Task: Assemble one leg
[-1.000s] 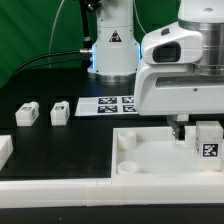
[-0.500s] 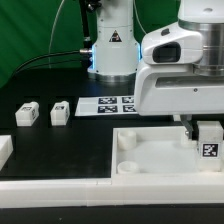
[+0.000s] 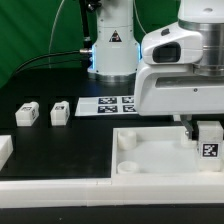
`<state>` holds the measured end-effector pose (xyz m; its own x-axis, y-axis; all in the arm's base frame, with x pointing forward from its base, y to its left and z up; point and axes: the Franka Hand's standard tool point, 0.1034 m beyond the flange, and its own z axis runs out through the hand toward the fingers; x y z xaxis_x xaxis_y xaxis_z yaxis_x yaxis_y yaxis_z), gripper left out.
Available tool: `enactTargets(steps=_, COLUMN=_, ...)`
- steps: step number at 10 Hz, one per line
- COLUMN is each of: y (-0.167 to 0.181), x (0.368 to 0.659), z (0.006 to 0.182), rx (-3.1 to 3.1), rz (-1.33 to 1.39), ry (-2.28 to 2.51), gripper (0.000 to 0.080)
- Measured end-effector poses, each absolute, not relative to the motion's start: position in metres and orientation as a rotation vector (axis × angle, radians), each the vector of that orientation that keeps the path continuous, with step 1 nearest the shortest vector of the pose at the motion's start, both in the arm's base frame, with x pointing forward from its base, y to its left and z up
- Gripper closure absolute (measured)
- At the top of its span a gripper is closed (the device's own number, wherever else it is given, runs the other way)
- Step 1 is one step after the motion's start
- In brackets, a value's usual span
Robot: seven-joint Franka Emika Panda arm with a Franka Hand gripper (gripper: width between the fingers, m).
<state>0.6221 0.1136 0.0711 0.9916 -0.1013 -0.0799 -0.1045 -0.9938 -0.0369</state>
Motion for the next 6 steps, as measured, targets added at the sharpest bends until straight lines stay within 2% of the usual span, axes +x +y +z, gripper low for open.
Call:
enactTargets(steps=4, y=0.1136, x=0.6221, z=0.0710, rx=-3.094, rz=0.121, ry=0.160, gripper=0.0507)
enactTargets(steps=5, y=0.1135, x=0.6221, z=0.0710, rx=-3.094, rz=0.121, ry=0.160, gripper=0.0317)
enactTargets(steps=6, y=0.1136, x=0.6221, z=0.0710, rx=-3.094, rz=0.121, ry=0.160, gripper=0.0317)
